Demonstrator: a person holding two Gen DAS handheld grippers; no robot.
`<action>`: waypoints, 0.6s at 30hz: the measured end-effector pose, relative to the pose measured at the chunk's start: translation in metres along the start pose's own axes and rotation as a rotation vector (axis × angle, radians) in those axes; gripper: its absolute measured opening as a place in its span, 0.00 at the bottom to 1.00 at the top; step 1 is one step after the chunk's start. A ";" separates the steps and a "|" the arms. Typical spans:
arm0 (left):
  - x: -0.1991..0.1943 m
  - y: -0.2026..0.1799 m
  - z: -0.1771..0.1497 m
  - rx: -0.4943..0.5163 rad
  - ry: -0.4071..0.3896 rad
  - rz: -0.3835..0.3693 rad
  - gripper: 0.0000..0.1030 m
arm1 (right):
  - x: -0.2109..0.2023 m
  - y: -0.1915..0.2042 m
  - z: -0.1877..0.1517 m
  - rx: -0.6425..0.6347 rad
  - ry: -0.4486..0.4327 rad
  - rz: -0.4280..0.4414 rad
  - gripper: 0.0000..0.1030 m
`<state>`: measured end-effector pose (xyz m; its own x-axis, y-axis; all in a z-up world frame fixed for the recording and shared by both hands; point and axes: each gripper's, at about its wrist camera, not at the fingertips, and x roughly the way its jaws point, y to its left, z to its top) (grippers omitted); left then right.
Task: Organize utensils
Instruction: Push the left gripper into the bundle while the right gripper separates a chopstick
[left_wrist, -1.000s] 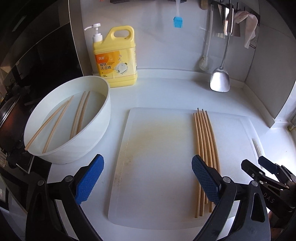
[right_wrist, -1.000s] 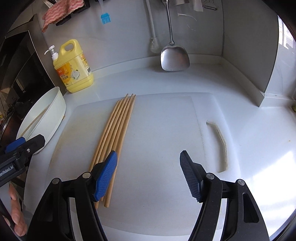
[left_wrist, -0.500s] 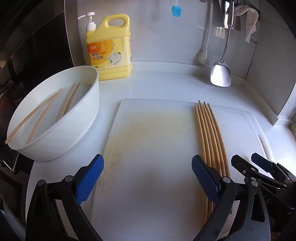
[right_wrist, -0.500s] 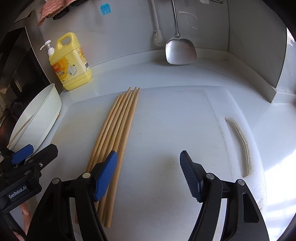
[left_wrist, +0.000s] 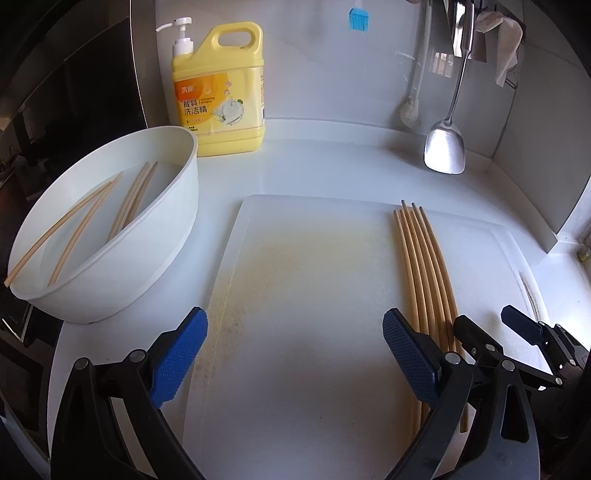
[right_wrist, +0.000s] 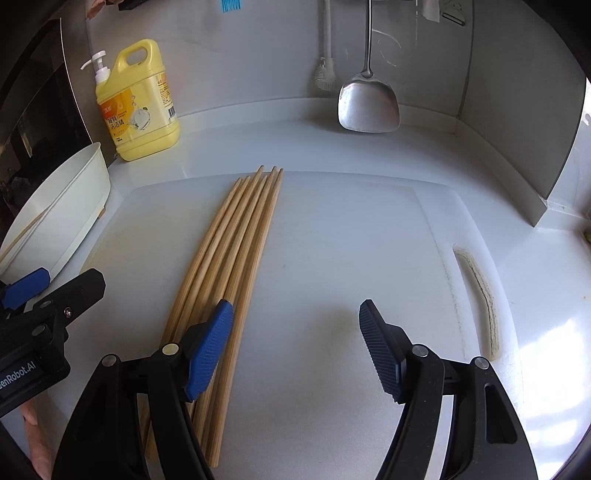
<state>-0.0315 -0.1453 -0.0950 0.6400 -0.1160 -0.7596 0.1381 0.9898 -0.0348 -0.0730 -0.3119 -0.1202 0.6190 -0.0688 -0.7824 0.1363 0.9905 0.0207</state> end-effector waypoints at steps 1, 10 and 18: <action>0.000 0.000 0.000 -0.002 -0.001 -0.001 0.91 | 0.000 0.001 0.001 -0.011 -0.001 -0.010 0.65; 0.005 -0.006 0.002 0.007 0.016 -0.017 0.91 | -0.003 0.014 0.004 -0.128 -0.006 -0.105 0.65; 0.008 -0.014 0.003 0.017 0.016 -0.030 0.91 | -0.007 -0.008 0.006 -0.082 -0.026 -0.120 0.65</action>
<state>-0.0259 -0.1606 -0.0989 0.6234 -0.1445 -0.7685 0.1704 0.9843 -0.0469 -0.0738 -0.3197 -0.1112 0.6218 -0.1892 -0.7600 0.1473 0.9813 -0.1238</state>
